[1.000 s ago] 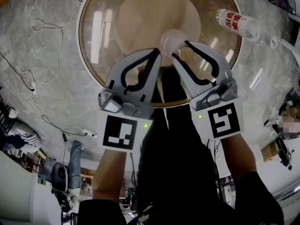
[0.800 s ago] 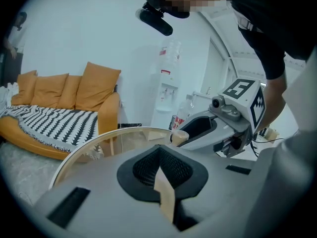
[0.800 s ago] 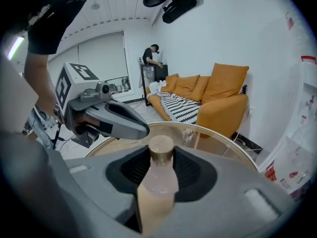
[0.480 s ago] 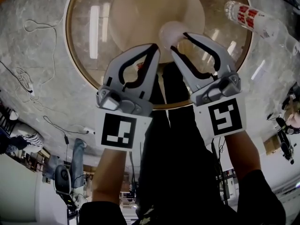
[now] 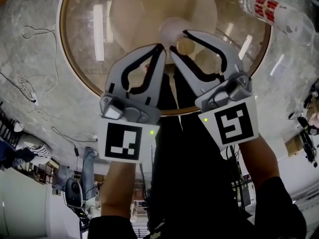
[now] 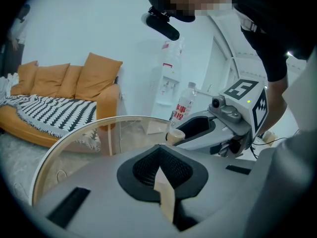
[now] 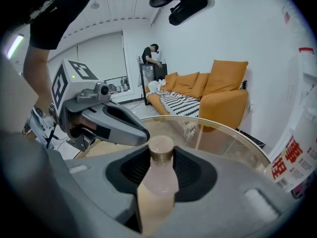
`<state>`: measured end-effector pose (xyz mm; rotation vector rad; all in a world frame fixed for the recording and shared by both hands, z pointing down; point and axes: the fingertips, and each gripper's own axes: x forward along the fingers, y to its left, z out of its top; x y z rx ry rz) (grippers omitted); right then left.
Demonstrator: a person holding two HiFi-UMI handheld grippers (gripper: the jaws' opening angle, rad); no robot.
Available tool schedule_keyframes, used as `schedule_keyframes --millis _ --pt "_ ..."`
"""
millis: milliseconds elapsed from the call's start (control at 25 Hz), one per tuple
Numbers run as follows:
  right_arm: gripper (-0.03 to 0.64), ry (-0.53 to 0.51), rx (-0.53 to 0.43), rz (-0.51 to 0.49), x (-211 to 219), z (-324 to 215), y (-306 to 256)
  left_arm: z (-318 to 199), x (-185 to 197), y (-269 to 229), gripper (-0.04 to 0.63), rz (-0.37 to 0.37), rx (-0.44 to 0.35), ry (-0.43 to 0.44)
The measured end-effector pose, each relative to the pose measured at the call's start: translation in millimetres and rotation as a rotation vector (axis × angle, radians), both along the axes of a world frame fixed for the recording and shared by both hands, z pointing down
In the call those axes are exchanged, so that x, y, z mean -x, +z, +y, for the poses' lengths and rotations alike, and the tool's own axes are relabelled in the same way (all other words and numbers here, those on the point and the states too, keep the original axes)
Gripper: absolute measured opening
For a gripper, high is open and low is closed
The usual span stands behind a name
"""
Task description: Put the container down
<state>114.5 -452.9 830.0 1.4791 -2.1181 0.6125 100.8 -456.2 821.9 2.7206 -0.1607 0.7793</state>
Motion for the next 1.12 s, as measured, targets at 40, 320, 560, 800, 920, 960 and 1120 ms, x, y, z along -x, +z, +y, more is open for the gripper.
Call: schedule_keyframes --millis 40,320,560,800,920,960,1120 --pt "0.138 0.000 -0.002 0.000 0.5 0.9 1.1 0.9 0.6 2.0 0.008 -0.003 0.001 0.002" --pt "0.138 -0.036 -0.025 0.024 0.6 3.5 5.4 8.7 6.3 14.5 0.009 -0.024 0.022 -0.019" --pt "0.140 -0.017 -0.049 0.031 1.8 4.0 6.1 15.2 8.1 14.0 0.009 -0.024 0.028 -0.002" --pt "0.144 -0.051 -0.085 0.079 1.5 3.4 0.6 16.9 10.2 -0.8 0.009 -0.031 -0.029 0.026" --pt "0.193 -0.063 -0.104 0.094 3.2 1.0 -4.0 13.4 14.0 -9.1 0.008 -0.024 -0.044 0.030" --pt "0.193 -0.066 -0.100 0.093 4.1 1.0 -6.1 12.4 15.6 -12.9 0.008 -0.023 -0.047 0.028" --pt "0.192 -0.078 -0.097 0.106 3.3 6.4 -29.3 15.9 17.0 -38.0 0.009 -0.018 -0.049 0.016"
